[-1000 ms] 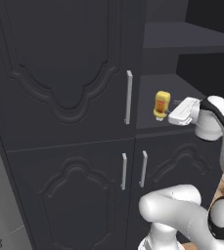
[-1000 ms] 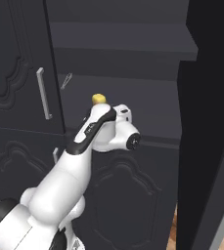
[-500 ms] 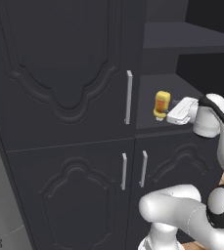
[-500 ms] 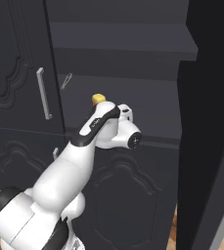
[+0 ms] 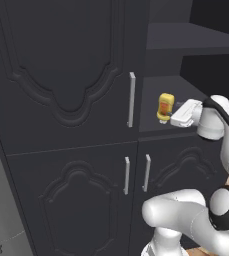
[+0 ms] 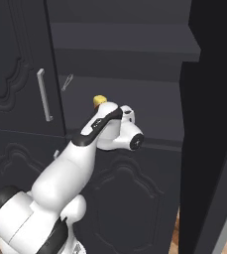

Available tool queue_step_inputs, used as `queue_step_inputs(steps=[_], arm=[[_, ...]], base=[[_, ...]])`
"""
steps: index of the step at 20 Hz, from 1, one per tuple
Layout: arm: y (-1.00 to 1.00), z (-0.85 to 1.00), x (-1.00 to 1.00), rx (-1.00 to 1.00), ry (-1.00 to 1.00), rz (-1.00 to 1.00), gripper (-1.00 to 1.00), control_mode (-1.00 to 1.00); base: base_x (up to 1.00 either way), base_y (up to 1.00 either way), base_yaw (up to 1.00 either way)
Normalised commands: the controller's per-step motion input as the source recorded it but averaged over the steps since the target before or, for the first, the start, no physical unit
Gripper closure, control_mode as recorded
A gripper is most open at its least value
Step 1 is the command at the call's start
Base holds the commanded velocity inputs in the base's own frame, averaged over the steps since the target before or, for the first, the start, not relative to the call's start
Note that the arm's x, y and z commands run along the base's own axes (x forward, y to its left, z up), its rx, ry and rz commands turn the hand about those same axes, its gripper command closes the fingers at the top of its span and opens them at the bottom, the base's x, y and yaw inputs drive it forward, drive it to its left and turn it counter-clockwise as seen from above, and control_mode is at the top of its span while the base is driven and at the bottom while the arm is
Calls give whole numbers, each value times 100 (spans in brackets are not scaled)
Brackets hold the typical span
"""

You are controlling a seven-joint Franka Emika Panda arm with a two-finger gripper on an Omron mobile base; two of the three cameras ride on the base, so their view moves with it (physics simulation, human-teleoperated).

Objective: The dining table condiment station is running low on mustard. Refill the condiment station by opening the cabinet and taking the mustard from the cabinet and placing it on the dining table.

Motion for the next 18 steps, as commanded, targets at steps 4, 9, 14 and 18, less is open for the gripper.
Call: queue_step_inputs(steps=[4, 9, 14, 18], arm=[[0, 0, 5, 0, 0, 0, -100, -100], [0, -2, 4, 0, 0, 0, -100, -100], [6, 0, 11, 0, 0, 0, -100, -100], [6, 0, 16, 0, 0, 0, -100, -100]], base=[[0, 0, 0], [0, 0, 0], [0, 0, 0], [0, 0, 0]])
